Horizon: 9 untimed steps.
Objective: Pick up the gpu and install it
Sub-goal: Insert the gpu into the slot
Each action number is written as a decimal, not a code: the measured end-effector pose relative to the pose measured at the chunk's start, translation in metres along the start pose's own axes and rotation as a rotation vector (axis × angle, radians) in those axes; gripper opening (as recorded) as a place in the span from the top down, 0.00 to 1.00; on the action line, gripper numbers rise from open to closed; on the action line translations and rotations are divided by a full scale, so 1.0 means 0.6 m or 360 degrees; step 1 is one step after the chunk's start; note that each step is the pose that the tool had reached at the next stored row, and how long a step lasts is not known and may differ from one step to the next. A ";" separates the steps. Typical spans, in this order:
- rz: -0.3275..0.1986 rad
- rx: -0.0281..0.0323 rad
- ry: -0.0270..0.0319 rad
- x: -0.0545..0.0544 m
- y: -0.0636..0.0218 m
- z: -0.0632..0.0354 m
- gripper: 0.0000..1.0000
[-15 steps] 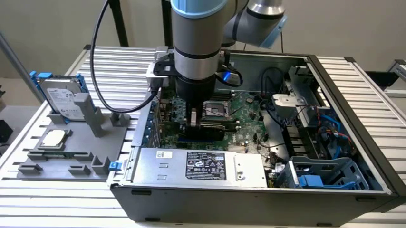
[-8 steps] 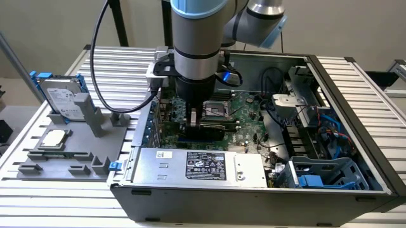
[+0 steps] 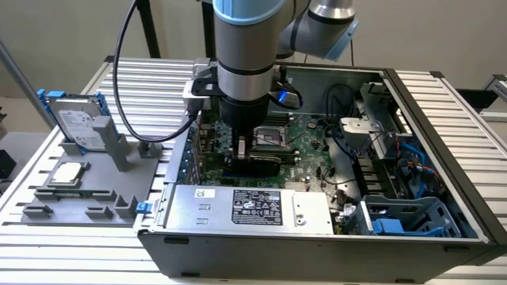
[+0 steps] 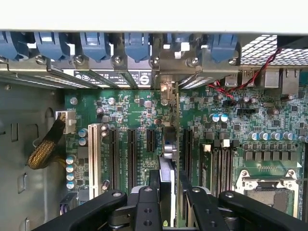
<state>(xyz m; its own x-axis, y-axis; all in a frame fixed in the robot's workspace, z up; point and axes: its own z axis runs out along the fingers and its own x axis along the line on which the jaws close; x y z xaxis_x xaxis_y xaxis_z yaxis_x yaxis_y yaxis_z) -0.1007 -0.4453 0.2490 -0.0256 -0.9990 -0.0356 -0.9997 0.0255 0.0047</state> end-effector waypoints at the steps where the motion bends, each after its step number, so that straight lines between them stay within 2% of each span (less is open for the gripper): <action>1: 0.0000 0.00002 -0.00005 0.000 0.000 0.001 1.00; 8: 0.0000 0.00000 -0.00003 0.000 0.000 0.002 1.00; 9: 0.0001 0.00005 -0.00046 0.000 0.000 0.004 0.00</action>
<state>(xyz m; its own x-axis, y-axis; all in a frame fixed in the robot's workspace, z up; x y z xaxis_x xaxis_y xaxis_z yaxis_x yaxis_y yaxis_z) -0.1010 -0.4449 0.2467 -0.0261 -0.9989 -0.0385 -0.9997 0.0260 0.0044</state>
